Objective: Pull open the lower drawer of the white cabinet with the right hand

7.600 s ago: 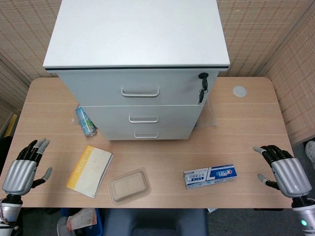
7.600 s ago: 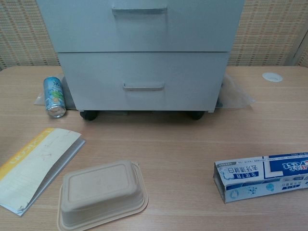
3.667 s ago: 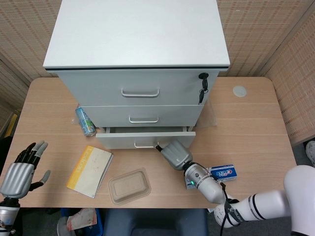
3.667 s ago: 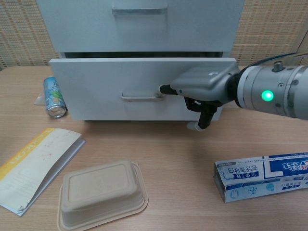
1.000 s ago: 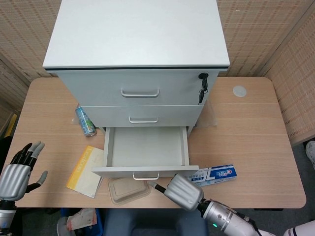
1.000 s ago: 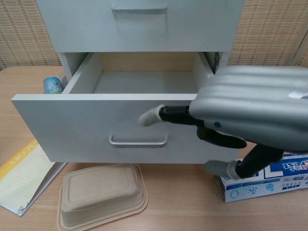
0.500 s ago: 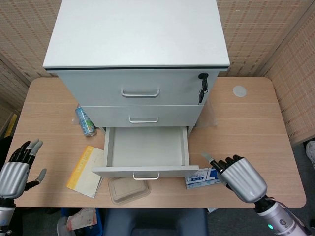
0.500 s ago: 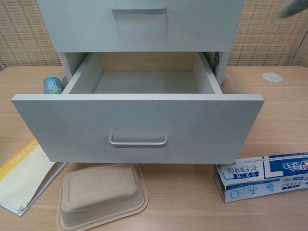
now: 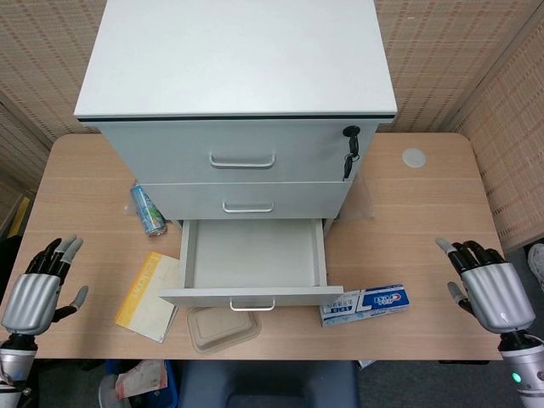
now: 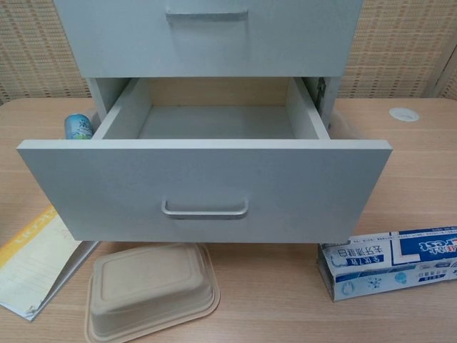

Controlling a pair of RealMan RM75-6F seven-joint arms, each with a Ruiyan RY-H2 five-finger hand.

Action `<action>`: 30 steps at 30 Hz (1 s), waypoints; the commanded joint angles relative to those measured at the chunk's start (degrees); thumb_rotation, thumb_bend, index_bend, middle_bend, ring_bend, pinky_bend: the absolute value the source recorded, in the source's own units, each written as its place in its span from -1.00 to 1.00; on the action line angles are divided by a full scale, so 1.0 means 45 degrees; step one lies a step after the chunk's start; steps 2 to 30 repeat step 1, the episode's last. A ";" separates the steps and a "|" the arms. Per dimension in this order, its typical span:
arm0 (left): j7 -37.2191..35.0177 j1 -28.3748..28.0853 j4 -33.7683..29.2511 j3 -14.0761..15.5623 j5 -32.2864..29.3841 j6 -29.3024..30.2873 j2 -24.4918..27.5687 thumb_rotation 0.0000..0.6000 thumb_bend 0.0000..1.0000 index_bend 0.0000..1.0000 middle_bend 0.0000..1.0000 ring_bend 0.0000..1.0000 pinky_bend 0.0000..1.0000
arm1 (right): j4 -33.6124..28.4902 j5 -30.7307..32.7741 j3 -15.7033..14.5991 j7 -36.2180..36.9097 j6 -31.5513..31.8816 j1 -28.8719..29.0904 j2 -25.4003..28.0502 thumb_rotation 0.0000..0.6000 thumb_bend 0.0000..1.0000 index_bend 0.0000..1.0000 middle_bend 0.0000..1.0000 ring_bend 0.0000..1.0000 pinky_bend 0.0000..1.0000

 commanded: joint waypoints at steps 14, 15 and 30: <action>0.0022 -0.0026 0.0046 -0.0010 -0.0019 -0.0019 -0.0066 1.00 -0.29 -0.90 -0.85 -0.88 -0.68 | 0.0433 0.0417 0.0361 0.0484 0.0234 -0.0523 -0.0380 1.00 -0.48 -0.66 -0.43 -0.56 -0.24; 0.0022 -0.0026 0.0046 -0.0010 -0.0019 -0.0019 -0.0066 1.00 -0.29 -0.90 -0.85 -0.88 -0.68 | 0.0433 0.0417 0.0361 0.0484 0.0234 -0.0523 -0.0380 1.00 -0.48 -0.66 -0.43 -0.56 -0.24; 0.0022 -0.0026 0.0046 -0.0010 -0.0019 -0.0019 -0.0066 1.00 -0.29 -0.90 -0.85 -0.88 -0.68 | 0.0433 0.0417 0.0361 0.0484 0.0234 -0.0523 -0.0380 1.00 -0.48 -0.66 -0.43 -0.56 -0.24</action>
